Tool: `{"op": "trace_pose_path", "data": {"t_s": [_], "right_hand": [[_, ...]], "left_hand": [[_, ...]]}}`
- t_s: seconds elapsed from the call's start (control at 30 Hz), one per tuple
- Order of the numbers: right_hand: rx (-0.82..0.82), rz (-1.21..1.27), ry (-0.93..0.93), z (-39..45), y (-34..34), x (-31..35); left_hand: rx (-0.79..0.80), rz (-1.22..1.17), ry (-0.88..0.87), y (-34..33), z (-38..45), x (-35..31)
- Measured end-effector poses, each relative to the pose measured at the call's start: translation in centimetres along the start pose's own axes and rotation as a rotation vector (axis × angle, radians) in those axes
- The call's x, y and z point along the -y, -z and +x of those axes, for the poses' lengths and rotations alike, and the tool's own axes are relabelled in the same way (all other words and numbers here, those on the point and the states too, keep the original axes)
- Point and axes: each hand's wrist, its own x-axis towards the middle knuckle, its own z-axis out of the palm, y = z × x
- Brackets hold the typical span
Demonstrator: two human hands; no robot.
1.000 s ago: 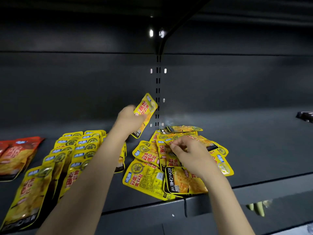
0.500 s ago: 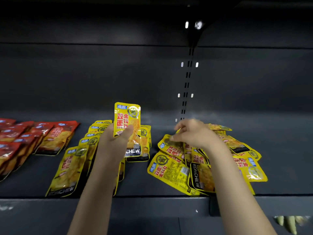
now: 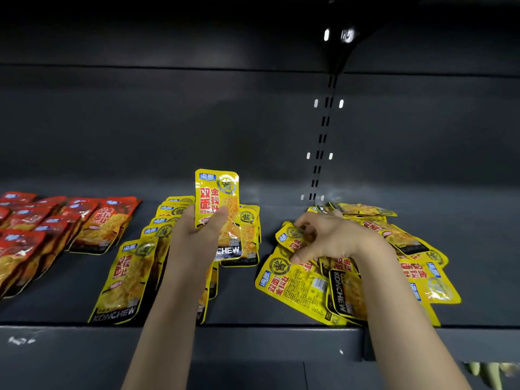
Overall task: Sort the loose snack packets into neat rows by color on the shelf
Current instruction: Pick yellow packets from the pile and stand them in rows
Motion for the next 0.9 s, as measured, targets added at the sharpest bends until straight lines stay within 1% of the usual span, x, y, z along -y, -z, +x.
{"op": "trace_pose_path", "data": {"t_s": [0.07, 0.13, 0.27, 0.33, 0.4, 0.5, 0.57, 0.67, 0.8, 0.9], "right_hand": [[-0.064, -0.004, 0.039, -0.2, -0.1, 0.2], [-0.128, 0.056, 0.088, -0.3, -0.1, 0.5], [-0.311, 0.441, 0.239, -0.4, 0.7, 1.2], [-0.424, 0.568, 0.311, -0.5, 0.9, 1.9], [-0.532, 0.634, 0.352, -1.0, 1.1, 2.9], [-0.651, 0.662, 0.342, -1.3, 0.9, 3.9], [-0.652, 0.721, 0.339, -0.9, 0.5, 4.2], [-0.565, 0.841, 0.3, -0.3, -0.2, 4.6], [-0.511, 0.976, 0.253, 0.0, -0.7, 5.6], [-0.501, 1.032, 0.165, 0.2, -1.5, 6.4]], "left_hand": [[0.012, 0.001, 0.009, -0.2, 0.0, -0.1], [0.025, 0.001, 0.011, -0.4, 0.0, -0.1], [0.041, -0.002, 0.016, -0.2, 0.2, 0.0], [0.046, 0.001, 0.028, 0.1, 0.3, 0.1], [0.043, -0.004, 0.037, 0.5, 0.5, 0.1], [0.031, -0.007, 0.018, 1.3, 0.8, -0.1], [0.029, 0.002, 0.006, 1.9, 0.9, -0.1], [0.04, -0.004, 0.002, 2.8, 1.1, -0.2], [0.043, -0.002, 0.0, 3.7, 1.3, -0.4], [0.048, -0.01, 0.013, 4.3, 1.5, -0.6]]}}
